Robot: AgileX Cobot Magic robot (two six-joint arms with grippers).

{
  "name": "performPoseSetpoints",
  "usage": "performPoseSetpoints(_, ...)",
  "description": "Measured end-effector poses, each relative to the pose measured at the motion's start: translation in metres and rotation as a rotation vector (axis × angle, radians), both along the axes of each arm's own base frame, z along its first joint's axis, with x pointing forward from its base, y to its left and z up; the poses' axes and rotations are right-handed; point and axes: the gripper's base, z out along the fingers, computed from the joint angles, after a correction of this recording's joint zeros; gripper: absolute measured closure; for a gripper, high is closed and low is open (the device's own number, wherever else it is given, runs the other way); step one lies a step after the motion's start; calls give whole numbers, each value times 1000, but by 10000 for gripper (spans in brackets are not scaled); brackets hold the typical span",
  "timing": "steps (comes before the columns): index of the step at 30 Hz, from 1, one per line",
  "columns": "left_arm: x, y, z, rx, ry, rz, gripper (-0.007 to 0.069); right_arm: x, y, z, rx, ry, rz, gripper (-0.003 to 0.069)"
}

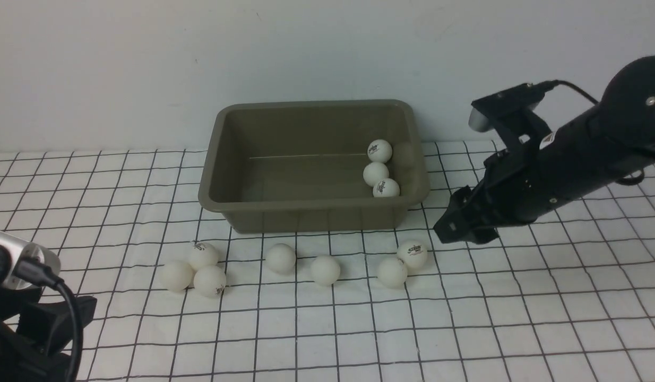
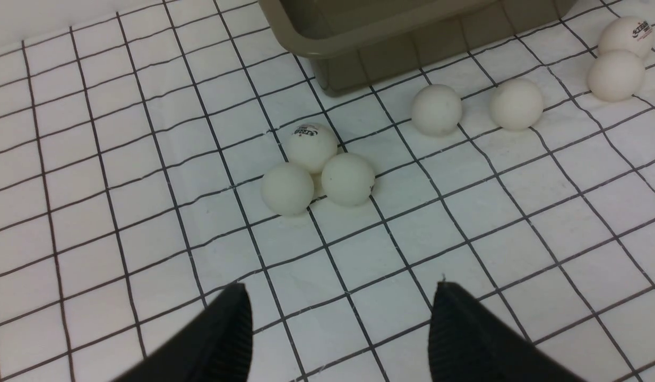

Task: Put the table tennis balls into the box on the white checkered tablecloth.
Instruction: 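Reach for and grasp a ping pong ball on the table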

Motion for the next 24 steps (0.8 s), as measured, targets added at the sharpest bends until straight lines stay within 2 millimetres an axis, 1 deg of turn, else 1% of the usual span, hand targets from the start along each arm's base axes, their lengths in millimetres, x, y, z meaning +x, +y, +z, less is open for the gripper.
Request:
performPoseSetpoints(4, 0, 0, 0, -3, 1, 0, 220, 11, 5, -19, 34, 34, -41, 248)
performPoseSetpoints(7, 0, 0, 0, -4, 1, 0, 220, 19, 9, -38, 47, 67, -62, 248)
performPoseSetpoints(9, 0, 0, 0, -4, 1, 0, 220, 21, 10, -46, 54, 86, -69, 248)
performPoseSetpoints(12, 0, 0, 0, -5, 1, 0, 220, 28, 14, -63, 70, 112, -81, 248)
performPoseSetpoints(15, 0, 0, 0, -5, 1, 0, 220, 32, 16, -70, 83, 107, -84, 248)
performPoseSetpoints(24, 0, 0, 0, -5, 1, 0, 220, 48, 22, -75, 136, 77, -131, 248)
